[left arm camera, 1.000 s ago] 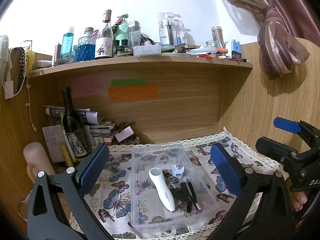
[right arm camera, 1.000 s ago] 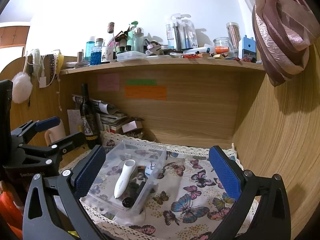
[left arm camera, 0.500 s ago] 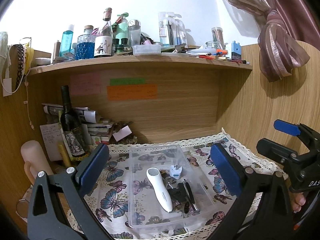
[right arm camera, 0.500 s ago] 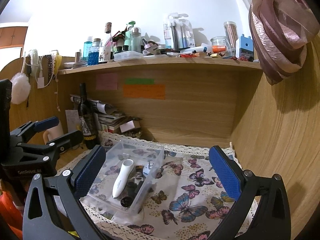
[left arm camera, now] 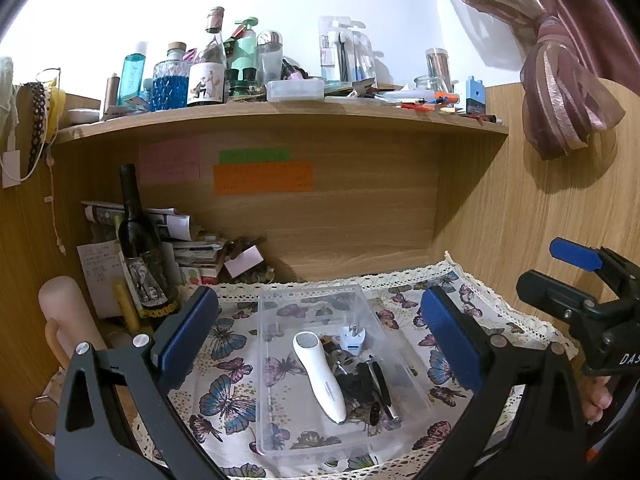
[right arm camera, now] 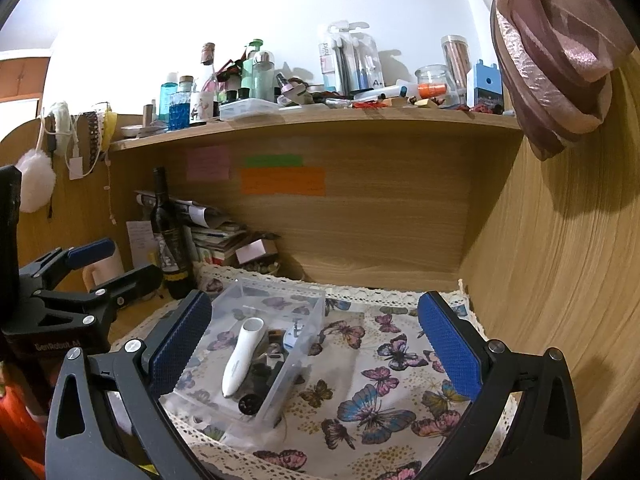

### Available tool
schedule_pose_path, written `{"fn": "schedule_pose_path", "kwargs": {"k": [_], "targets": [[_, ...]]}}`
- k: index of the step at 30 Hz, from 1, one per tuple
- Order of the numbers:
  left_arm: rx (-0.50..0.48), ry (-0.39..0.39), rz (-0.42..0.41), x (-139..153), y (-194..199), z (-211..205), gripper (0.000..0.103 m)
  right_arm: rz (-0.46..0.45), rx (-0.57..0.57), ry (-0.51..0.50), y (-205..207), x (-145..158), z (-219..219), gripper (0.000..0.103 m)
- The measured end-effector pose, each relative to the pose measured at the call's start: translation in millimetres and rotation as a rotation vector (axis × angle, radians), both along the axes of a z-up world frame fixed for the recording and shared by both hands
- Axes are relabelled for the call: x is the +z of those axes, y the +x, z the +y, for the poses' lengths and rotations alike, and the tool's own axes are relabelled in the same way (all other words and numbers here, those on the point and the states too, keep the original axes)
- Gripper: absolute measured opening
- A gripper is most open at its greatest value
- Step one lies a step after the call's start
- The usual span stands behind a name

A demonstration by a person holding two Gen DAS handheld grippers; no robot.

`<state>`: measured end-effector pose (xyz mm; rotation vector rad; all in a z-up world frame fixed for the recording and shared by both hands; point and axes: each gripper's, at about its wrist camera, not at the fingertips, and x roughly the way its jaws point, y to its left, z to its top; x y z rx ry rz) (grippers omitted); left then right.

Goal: Organize rigid objects

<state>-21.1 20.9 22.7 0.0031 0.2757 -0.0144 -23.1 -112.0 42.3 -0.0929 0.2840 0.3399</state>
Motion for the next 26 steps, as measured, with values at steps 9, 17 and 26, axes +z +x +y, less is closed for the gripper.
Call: {"fn": "schedule_pose_path", "kwargs": {"k": [9, 17, 26], "targets": [[-0.022, -0.030, 0.039, -6, 11, 4, 0.103, 0.011, -0.006, -0.005, 6, -2, 2, 0.103], [-0.016, -0.046, 0.041, -7, 17, 8, 0.103, 0.024, -0.014, -0.011, 12, -4, 6, 0.103], [-0.021, -0.054, 0.035, -4, 23, 10, 0.103, 0.025, -0.008, -0.015, 18, -4, 12, 0.103]]}}
